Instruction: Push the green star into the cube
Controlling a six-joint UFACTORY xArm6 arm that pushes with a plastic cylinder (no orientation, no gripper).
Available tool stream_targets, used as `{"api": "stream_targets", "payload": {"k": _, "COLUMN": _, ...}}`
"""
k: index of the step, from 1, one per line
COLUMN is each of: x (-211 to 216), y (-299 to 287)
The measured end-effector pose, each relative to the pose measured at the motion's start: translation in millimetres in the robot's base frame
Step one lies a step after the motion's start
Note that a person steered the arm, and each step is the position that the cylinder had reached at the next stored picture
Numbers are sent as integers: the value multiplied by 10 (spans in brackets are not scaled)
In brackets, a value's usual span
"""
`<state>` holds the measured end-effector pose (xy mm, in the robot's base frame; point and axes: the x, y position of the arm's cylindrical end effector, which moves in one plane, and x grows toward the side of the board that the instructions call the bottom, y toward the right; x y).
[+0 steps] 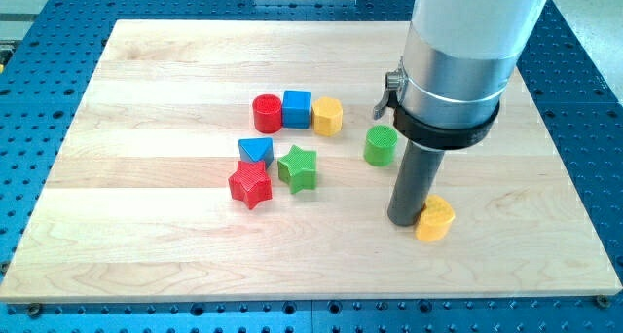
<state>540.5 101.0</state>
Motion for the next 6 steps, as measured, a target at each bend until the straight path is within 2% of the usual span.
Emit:
{"api": "stream_targets", "payload": {"k": 1, "x": 227, "y": 467}}
{"api": "stream_targets", "payload": {"k": 3, "x": 220, "y": 660}}
{"api": "stream_targets", "payload": {"k": 4, "x": 217, "y": -491}}
{"api": "stream_targets", "payload": {"k": 5, "x": 95, "y": -1082}}
{"api": "stream_targets", "payload": {"k": 6, "x": 94, "y": -1085}}
